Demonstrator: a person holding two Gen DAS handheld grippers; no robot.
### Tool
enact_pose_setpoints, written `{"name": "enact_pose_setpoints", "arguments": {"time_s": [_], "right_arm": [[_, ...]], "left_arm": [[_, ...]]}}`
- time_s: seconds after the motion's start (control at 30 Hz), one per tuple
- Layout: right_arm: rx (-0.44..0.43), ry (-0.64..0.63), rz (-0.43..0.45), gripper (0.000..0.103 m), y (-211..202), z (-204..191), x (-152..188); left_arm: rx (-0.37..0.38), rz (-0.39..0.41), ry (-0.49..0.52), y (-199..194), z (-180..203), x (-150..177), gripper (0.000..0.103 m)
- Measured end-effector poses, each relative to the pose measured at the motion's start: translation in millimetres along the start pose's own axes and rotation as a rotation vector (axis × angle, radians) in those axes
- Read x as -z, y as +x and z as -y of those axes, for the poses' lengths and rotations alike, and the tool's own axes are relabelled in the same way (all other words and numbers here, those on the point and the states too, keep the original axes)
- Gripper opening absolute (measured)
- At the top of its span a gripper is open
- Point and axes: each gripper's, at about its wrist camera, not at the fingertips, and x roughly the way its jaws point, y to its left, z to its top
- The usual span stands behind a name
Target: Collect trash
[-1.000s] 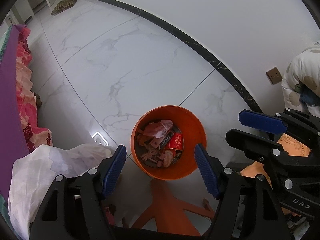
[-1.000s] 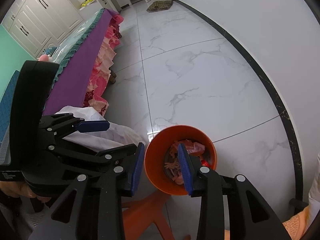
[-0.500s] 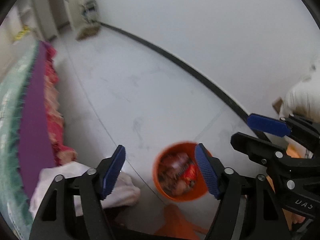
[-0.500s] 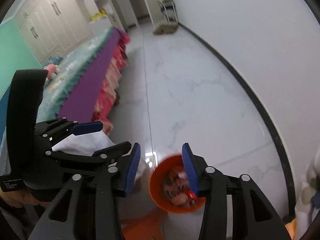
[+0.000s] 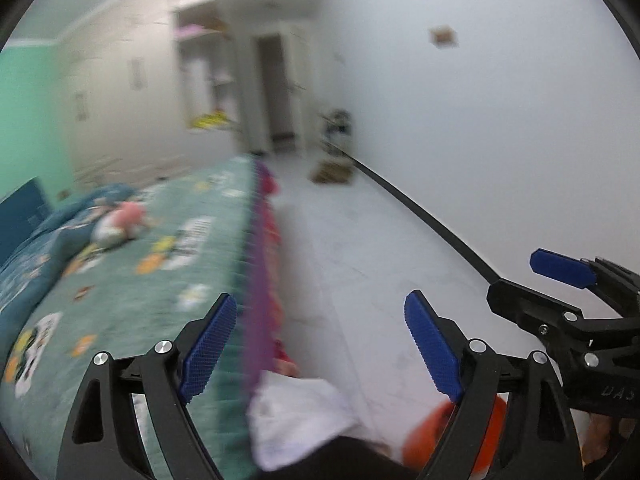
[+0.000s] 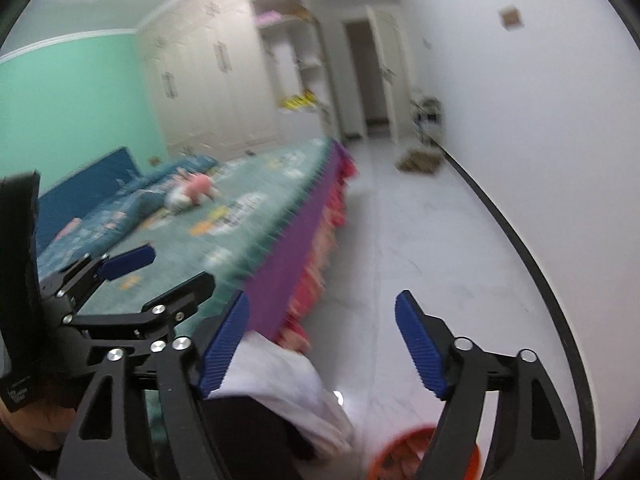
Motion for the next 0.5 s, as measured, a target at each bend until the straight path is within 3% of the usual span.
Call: {"name": "enact_pose_setpoints", "arguments": {"time_s": [0.07,0.27,0.5], "right_arm": [[-0.033,-0.036,0.032,0.086,5,-22,-8],[-0.204,-0.197,0.144,0.098,12,-115,-24],[-0.354,-0.281,0.173,0.098,14,-191,-27]], "left_arm": [[-0.096,0.044,-0.041,-18,-24,2,0.095],[-0.357,0.136,-0.111,-71,-82,12,0.095],[-0.534,0.144,-0.236,-119,-132,25,0.096]]}}
